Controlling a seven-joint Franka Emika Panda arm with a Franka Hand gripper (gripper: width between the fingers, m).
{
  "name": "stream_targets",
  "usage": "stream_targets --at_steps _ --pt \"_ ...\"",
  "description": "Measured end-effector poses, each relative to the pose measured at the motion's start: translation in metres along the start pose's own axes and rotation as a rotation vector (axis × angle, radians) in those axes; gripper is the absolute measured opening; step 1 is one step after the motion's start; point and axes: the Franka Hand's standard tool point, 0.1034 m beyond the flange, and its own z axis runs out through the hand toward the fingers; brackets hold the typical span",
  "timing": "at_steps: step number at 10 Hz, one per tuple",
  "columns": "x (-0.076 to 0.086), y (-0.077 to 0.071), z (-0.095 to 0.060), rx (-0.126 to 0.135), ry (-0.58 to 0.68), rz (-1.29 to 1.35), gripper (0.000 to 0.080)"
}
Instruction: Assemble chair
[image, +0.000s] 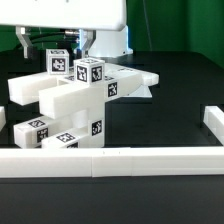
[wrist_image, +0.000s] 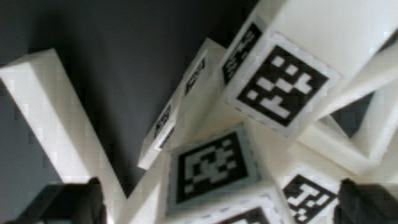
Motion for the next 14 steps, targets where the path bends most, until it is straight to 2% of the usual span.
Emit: stream_targets --at_steps 3,5,6,7,8,9,11,14 --pt "0.0002 0.0011 0.0000 -0.006 -0.001 -0.178 0.0649" --pt "0.0001 0.0016 0.0001 -0.008 0.003 -0.197 0.0649" --pt "0.0001 0.0016 0.0001 -0.008 0.003 -0.197 0.0501" --pt "0.0001 0.0016 0.0001 -0.008 0.003 -0.197 0.0501" --pt "0.0001 0.0015 0.0001 -0.008 0.003 -0.180 0.0330" --pt "0.0001 0.0015 0.0001 -0.008 0.003 -0.159 0.0284" --pt "0.0001 0.0014 0.0001 -0.007 0.003 -0.123 0.0284" --pt "-0.0003 0.0006 0.0004 -0.009 0.016 0.137 0.0284"
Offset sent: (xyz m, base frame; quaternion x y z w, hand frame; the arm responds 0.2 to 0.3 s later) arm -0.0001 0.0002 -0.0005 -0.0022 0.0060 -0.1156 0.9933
